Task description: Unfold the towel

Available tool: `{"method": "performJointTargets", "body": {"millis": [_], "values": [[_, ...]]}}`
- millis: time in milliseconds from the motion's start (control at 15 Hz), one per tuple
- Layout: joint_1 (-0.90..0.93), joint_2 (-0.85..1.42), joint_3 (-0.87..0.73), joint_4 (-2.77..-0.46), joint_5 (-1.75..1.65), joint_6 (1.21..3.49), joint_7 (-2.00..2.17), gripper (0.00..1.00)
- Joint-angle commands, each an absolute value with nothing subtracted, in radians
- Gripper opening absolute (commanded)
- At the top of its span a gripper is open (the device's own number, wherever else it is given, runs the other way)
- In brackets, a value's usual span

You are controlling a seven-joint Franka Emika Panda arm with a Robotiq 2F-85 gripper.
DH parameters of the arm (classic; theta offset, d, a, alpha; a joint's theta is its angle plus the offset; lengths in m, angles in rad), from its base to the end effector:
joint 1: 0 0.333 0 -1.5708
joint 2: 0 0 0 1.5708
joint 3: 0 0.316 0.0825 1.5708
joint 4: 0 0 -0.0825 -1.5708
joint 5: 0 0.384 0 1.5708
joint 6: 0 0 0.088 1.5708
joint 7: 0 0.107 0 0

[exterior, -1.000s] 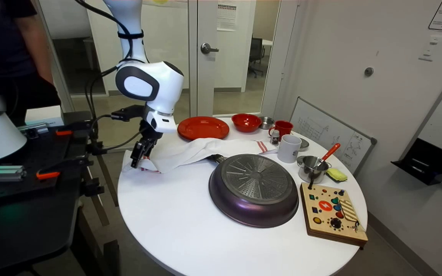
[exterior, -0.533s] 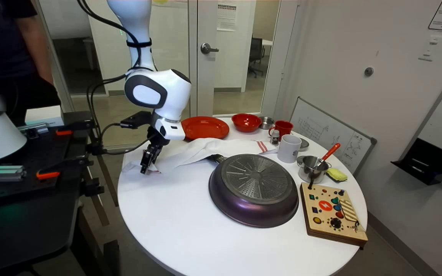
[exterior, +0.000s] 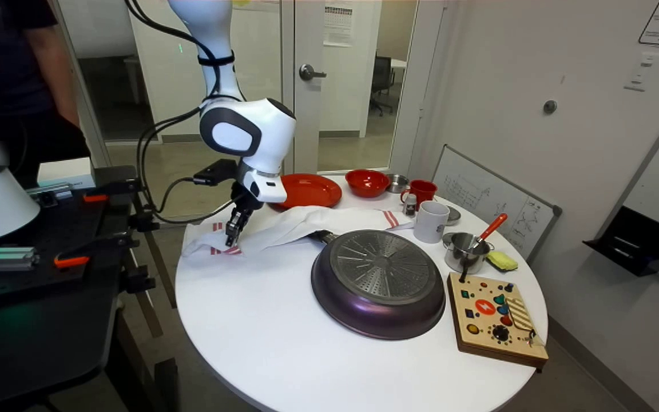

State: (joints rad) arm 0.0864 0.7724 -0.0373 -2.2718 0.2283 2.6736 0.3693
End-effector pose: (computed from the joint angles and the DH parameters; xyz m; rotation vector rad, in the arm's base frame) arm 0.4418 0.0108 -0.0036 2.9407 -0.8098 -0.5626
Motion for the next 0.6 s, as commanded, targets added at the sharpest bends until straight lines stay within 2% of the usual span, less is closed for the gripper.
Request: {"method": "performJointTargets", "body": {"millis": [0, 533], "values": [[0.111, 0.717, -0.043, -2.24, 0.212, 2.525, 0.389, 0.0], [0.096, 0.687, 0.035, -2.135, 0.248, 2.281, 0.338, 0.0]]}}
